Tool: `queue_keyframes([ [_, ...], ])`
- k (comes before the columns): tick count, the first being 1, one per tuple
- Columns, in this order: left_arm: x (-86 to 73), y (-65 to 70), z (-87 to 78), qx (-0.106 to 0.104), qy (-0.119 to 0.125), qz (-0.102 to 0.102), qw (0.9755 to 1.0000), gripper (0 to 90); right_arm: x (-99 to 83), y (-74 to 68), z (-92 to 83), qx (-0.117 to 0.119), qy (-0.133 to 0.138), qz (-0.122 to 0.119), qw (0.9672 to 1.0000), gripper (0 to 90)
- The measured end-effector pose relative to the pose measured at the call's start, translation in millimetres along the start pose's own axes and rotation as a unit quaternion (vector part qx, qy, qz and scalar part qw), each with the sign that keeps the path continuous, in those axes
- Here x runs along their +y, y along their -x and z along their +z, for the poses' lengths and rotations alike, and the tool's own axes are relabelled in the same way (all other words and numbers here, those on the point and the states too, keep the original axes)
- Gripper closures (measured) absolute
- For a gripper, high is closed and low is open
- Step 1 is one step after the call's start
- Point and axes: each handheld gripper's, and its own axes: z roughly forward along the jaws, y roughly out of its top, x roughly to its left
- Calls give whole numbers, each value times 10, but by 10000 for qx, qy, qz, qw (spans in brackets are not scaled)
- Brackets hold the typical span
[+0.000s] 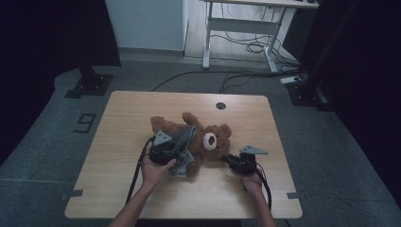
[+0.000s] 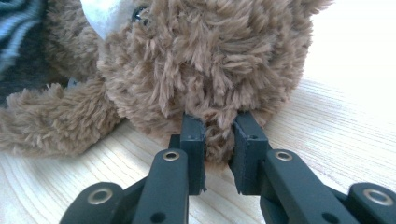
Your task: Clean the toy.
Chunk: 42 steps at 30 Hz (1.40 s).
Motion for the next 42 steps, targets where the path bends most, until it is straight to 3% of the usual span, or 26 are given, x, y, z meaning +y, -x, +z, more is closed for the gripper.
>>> queue_keyframes([
  [4, 88, 233, -60, -231, 147, 254, 9993, 721, 8, 1, -14, 34, 53, 7, 10000, 768],
  [7, 117, 406, -27, -407, 97, 416, 9983, 721, 20, -1, -28, 89, 125, 56, 9999, 769],
  [10, 67, 574, 127, -563, -142, 555, 9968, 721, 35, -4, -41, 157, 213, 118, 9996, 771],
  [16, -143, 691, 499, -635, -646, 559, 9943, 720, 40, 1, -46, 182, 211, 164, 9995, 775],
  [26, -288, 642, 663, -496, -978, 463, 9929, 717, 34, 12, -44, 143, 176, 137, 9996, 779],
  [35, -368, 394, 495, -314, -926, 236, 9949, 720, 14, 40, -44, 133, 141, 107, 9998, 780],
  [42, -385, 317, 402, -303, -898, 184, 9953, 721, 5, 44, -47, 153, 125, 87, 9998, 780],
])
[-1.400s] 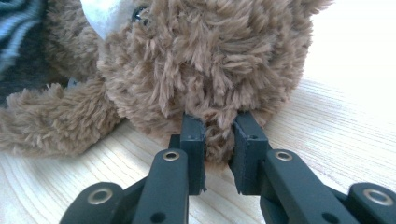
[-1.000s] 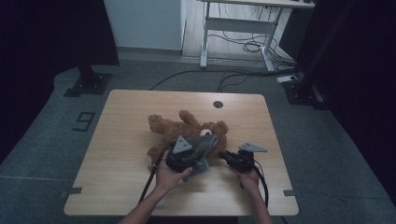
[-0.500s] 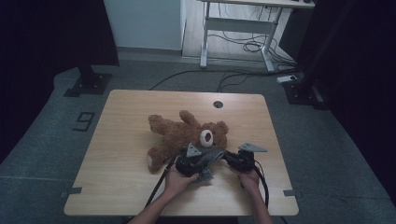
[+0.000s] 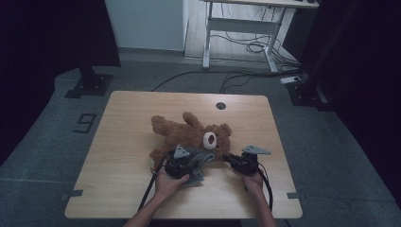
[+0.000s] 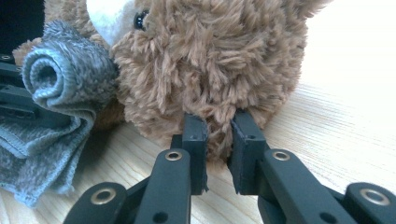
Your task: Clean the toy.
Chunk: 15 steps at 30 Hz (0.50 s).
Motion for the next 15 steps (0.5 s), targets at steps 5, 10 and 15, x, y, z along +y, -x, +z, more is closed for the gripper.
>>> queue_keyframes([
  [5, -12, -35, -52, -11, 43, -50, 10000, 721, -4, 4, 1, 12, -5, 14, 10000, 780],
  [10, -27, -76, -123, 6, 122, -105, 9999, 722, -10, 15, 6, 9, -13, 22, 10000, 780],
  [15, -23, -87, -156, -22, 195, -142, 9997, 723, -12, 11, 8, 6, -2, 25, 10000, 780],
])
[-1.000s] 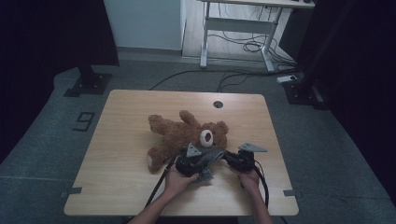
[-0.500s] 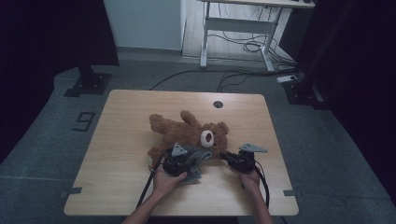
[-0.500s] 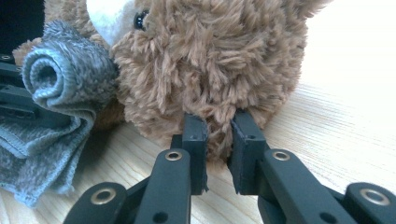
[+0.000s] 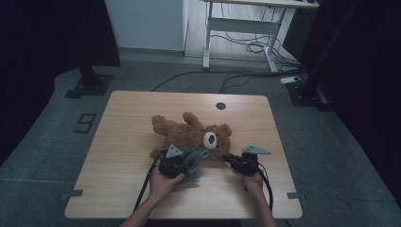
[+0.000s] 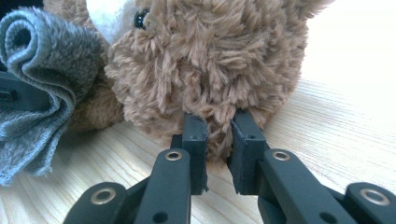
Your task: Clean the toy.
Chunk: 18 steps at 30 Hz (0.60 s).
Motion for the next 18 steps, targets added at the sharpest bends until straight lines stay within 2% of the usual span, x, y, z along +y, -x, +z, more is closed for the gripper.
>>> queue_keyframes([
  [4, 55, 77, 13, -59, 74, 55, 9999, 723, -1, 0, 2, -4, 4, 9, 10000, 780],
  [11, 276, 374, 113, -275, 159, 339, 9989, 723, -4, 2, 6, -17, 10, 24, 10000, 780],
  [15, 349, 528, 306, -374, 51, 447, 9983, 723, -6, 0, 6, -14, -4, 23, 10000, 780],
  [18, 354, 577, 460, -374, -84, 468, 9982, 723, -7, -1, 5, -13, -6, 12, 10000, 780],
])
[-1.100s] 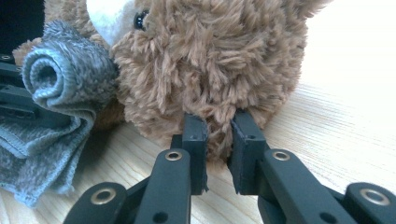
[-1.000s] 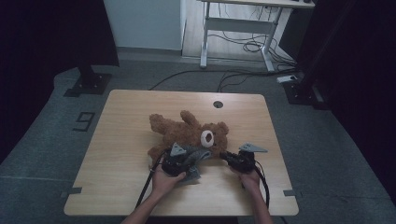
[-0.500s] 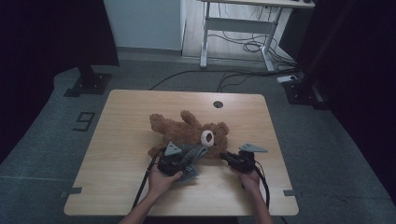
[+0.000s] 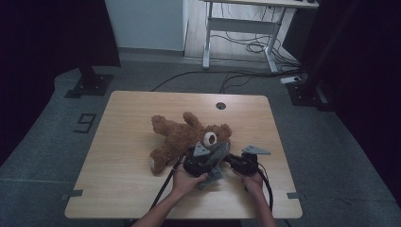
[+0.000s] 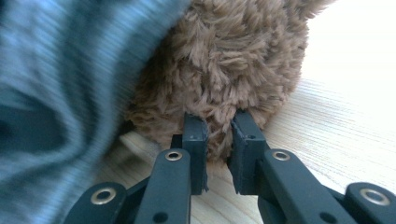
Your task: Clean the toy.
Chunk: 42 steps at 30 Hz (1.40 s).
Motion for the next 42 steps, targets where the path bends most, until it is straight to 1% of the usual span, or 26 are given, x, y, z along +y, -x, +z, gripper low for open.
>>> queue_keyframes([
  [2, -23, -22, 84, 41, -101, -18, 9999, 724, 1, 2, 0, 4, -2, -4, 10000, 780],
  [4, -47, -56, 110, 53, -98, -96, 9999, 725, 0, 4, 1, 3, -12, -7, 10000, 780],
  [5, -61, -76, 108, 44, -93, -130, 9999, 725, 0, 6, 0, 2, -27, -16, 10000, 780],
  [10, -123, -127, 62, 104, -146, -128, 9998, 725, 0, 7, 0, 12, -30, -27, 10000, 780],
  [16, -214, -244, -130, 279, -81, -120, 9995, 725, -3, 13, -5, 27, -33, -43, 10000, 781],
  [21, -292, -387, -316, 380, 3, -226, 9990, 725, -3, 13, -6, 28, -28, -53, 10000, 780],
  [25, -350, -460, -433, 381, 96, -330, 9987, 725, -4, 15, -4, 35, -31, -65, 10000, 780],
  [29, -351, -464, -542, 362, 186, -350, 9986, 725, -7, 20, -4, 43, -29, -64, 10000, 780],
  [31, -324, -442, -607, 328, 262, -347, 9985, 725, -6, 19, -4, 40, -27, -67, 10000, 780],
  [34, -238, -394, -691, 307, 389, -254, 9984, 725, -5, 19, -4, 40, -29, -68, 10000, 780],
  [37, -70, -370, -749, 315, 576, -194, 9977, 724, -6, 18, -4, 38, -29, -67, 10000, 781],
  [40, 98, -381, -718, 342, 642, -166, 9972, 724, -8, 20, -1, 40, -18, -55, 10000, 781],
  [41, 191, -395, -659, 327, 630, -181, 9973, 724, -10, 21, 0, 40, -17, -54, 10000, 780],
  [42, 238, -401, -624, 346, 611, -160, 9974, 724, -12, 22, 3, 38, -20, -50, 10000, 781],
])
